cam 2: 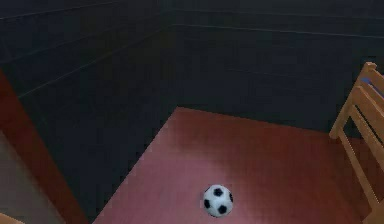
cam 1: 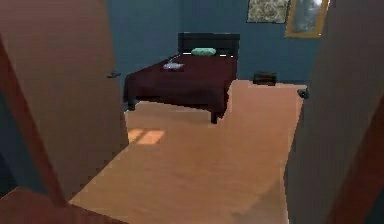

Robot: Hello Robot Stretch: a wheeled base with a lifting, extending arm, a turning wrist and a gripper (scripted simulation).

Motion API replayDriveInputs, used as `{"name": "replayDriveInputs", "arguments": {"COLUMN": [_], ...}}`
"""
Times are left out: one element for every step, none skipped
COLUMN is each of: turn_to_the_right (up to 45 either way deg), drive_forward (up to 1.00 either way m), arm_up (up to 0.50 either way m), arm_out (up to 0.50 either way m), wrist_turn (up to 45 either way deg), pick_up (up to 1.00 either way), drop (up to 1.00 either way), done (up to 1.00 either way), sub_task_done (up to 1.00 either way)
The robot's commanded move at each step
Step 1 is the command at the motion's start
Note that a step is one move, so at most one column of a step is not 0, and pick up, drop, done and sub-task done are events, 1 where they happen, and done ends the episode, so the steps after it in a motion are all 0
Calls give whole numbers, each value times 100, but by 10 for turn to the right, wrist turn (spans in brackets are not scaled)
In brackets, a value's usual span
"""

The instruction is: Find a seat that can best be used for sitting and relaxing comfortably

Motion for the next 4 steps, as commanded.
{"name": "replayDriveInputs", "arguments": {"turn_to_the_right": [60,0,0,90], "drive_forward": [0,70,100,0], "arm_up": [0,0,0,0], "arm_out": [0,0,0,0], "wrist_turn": [0,0,0,0], "pick_up": [0,0,0,0], "drop": [0,0,0,0], "done": [0,0,0,0], "sub_task_done": [0,0,0,0]}}
